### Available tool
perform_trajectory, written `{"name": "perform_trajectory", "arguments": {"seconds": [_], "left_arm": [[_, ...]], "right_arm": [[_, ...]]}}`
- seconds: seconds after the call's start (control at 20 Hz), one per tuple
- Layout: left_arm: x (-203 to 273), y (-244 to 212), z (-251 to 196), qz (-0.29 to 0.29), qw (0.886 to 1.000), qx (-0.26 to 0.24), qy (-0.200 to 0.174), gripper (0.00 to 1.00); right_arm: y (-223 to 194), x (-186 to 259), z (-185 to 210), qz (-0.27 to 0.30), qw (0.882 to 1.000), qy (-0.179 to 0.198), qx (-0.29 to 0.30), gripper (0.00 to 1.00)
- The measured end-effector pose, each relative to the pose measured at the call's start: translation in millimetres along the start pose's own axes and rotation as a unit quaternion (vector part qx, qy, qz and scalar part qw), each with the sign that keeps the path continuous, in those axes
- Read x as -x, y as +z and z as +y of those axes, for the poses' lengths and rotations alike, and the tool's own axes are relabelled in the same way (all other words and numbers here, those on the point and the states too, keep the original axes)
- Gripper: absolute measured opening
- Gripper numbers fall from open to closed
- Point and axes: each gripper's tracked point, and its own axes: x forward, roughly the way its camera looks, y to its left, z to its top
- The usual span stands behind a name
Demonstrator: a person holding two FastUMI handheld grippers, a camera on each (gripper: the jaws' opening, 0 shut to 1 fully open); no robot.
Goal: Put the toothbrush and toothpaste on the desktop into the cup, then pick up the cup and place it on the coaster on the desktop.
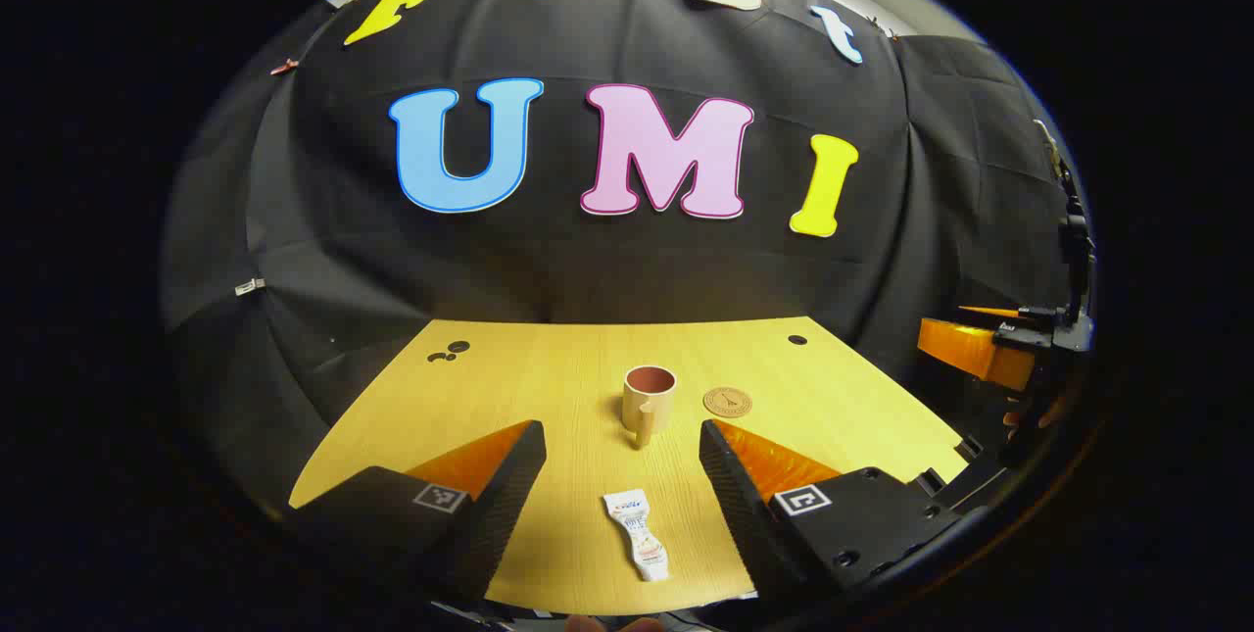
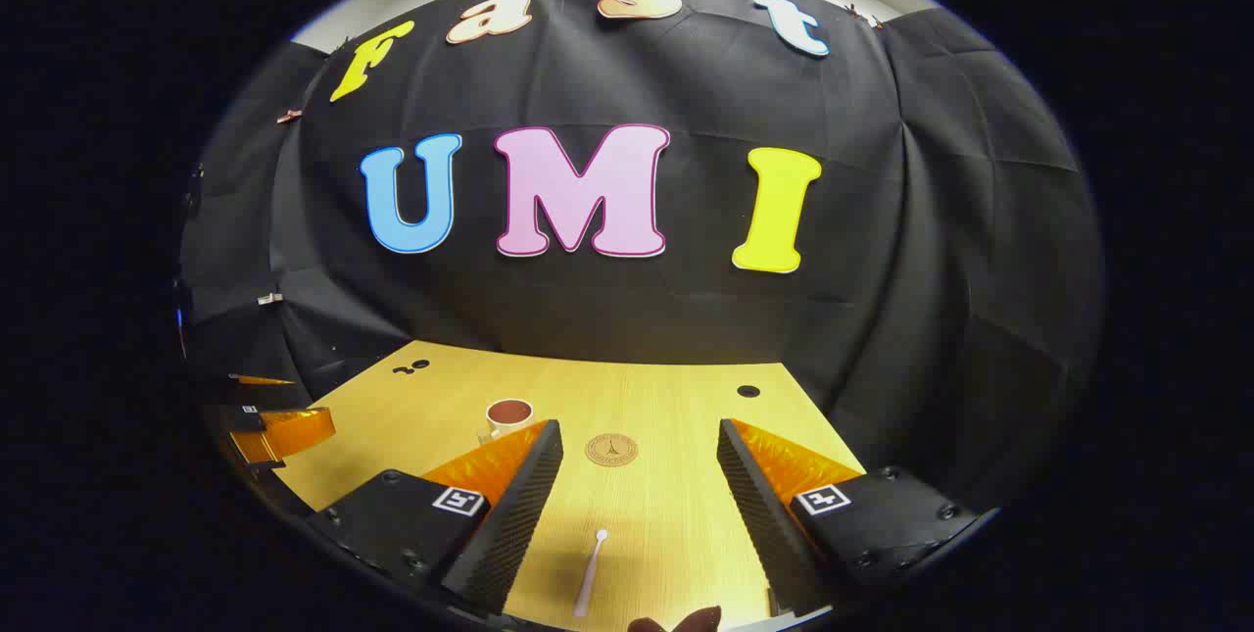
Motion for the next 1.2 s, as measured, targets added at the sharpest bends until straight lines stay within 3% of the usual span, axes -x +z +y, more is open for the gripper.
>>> {"name": "perform_trajectory", "arguments": {"seconds": [0.75, 1.2], "left_arm": [[-10, -13, -3, 0.022, 1.0, 0.003, 0.004, 0.98], [-49, -86, -30, 0.116, 0.993, 0.005, -0.015, 0.98]], "right_arm": [[-9, -8, 3, 0.014, 1.0, 0.006, 0.007, 0.98], [-27, -2, -9, 0.044, 0.999, 0.008, 0.012, 0.98]]}}
